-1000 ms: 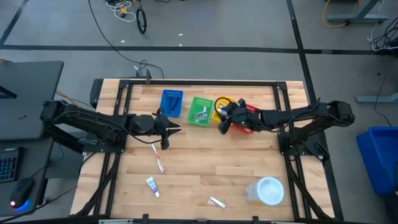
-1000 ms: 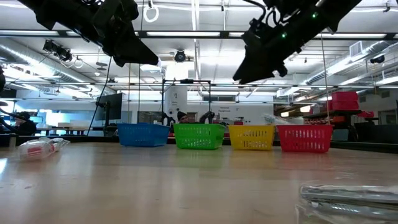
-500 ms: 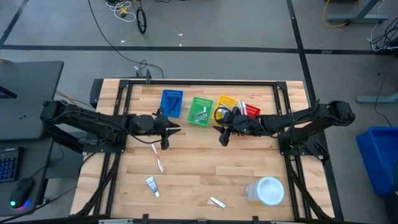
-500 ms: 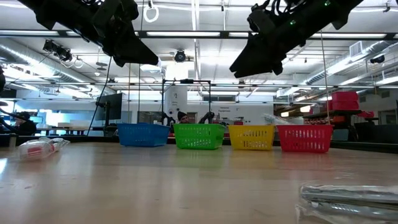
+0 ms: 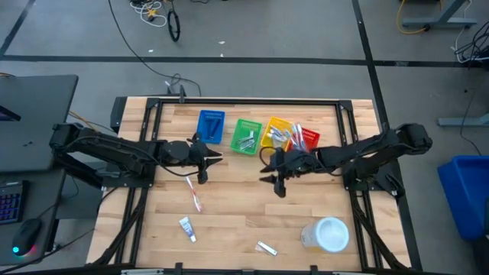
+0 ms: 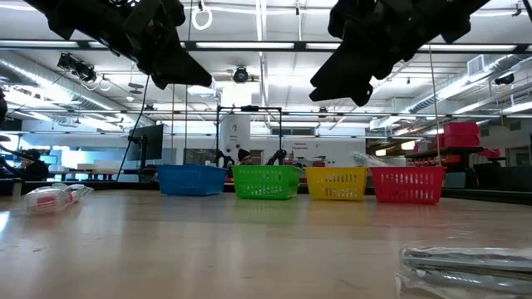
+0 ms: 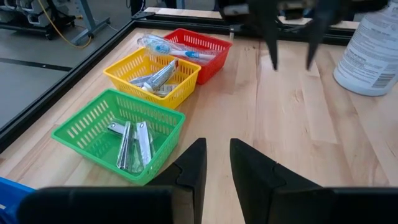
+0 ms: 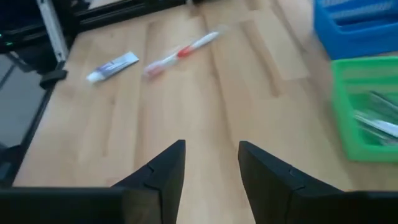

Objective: Pick & Place Travel size toiletries
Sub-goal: Put the silver nail cutter into the green bin

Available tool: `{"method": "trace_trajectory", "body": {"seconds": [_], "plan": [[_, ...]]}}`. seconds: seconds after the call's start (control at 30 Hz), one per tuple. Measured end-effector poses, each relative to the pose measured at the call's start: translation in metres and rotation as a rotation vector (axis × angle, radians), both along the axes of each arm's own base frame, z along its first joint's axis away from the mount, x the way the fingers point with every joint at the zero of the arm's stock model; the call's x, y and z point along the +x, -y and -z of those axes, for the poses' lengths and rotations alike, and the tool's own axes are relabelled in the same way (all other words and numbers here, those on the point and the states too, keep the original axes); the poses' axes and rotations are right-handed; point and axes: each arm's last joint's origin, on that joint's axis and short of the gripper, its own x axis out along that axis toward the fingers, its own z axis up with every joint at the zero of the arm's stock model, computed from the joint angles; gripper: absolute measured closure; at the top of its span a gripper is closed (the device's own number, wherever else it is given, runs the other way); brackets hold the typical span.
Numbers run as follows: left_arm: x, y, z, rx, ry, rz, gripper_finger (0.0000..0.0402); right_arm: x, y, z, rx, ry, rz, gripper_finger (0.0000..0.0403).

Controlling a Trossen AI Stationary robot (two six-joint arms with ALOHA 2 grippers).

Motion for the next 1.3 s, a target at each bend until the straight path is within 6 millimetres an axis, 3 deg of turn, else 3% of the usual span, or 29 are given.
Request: {"method": "trace_trajectory", "body": {"seconds": [0.2, 0.4, 0.53, 0.67, 0.87, 1.13, 1.3], "plan": [[0.000, 0.000, 0.000, -0.002, 0.003, 0.000, 0.0323, 0.012, -0.020, 0.003, -0.008, 0.069, -0.071, 0.0237], [0.000, 0.000, 0.000, -0.025, 0.010, -0.010, 0.0323, 0.030, -0.039, -0.030, -0.018, 0.052, -0.121, 0.0197], [0.000, 0.000, -0.001, -0.026, 0.015, -0.010, 0.0323, 0.047, -0.062, -0.054, -0.033, -0.028, -0.174, 0.0181], [0.000, 0.000, 0.000, -0.026, 0.012, -0.010, 0.0323, 0.067, -0.090, -0.059, -0.038, -0.170, -0.203, 0.0182], [0.000, 0.001, 0.000, -0.063, 0.008, 0.009, 0.0323, 0.082, -0.132, -0.041, 0.054, -0.504, -0.205, 0.0192], [0.000, 0.002, 0.001, -0.129, 0.014, 0.035, 0.0323, 0.079, -0.172, 0.003, 0.286, -0.823, -0.195, 0.0194], [-0.002, 0.002, 0.006, -0.126, 0.002, 0.031, 0.0323, 0.069, -0.202, 0.030, 0.284, -0.916, -0.170, 0.0192]]}}
